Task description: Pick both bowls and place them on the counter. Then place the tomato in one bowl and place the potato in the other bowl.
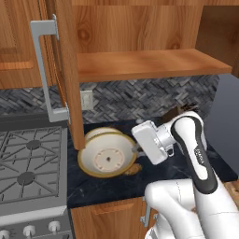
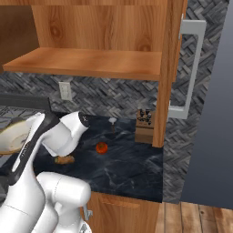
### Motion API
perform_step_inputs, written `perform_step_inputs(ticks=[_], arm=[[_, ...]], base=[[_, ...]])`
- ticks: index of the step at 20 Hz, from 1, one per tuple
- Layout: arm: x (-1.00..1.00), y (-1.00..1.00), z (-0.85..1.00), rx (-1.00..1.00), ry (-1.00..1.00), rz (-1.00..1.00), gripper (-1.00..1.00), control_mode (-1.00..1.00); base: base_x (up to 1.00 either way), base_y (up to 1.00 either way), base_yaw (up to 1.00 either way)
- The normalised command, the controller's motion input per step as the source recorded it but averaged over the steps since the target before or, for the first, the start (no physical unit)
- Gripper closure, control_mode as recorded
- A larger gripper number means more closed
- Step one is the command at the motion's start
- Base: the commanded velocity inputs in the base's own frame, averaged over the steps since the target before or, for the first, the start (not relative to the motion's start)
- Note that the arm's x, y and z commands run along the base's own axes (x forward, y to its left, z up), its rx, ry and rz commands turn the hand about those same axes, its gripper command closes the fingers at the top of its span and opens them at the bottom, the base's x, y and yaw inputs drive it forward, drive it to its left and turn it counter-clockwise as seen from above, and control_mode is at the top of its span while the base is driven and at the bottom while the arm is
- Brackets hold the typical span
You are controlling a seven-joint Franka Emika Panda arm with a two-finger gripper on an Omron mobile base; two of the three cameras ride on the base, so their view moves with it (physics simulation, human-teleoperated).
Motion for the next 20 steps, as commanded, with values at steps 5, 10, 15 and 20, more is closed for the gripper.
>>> perform_step_inputs(ticks=[5, 10, 15, 20], arm=[[0.51, 0.17, -0.29, 0.00, 0.08, 0.01, 1.00, -1.00], [0.45, 0.03, -0.35, 0.00, 0.10, 0.06, 1.00, -1.00], [0.27, 0.19, -0.40, 0.00, 0.05, 0.06, 1.00, -1.00], [0.32, 0.12, -0.41, 0.00, 0.10, 0.04, 1.00, -1.00]], base=[[0.00, 0.00, 0.00], [0.00, 0.00, 0.00], [0.00, 0.00, 0.00], [0.00, 0.00, 0.00]])
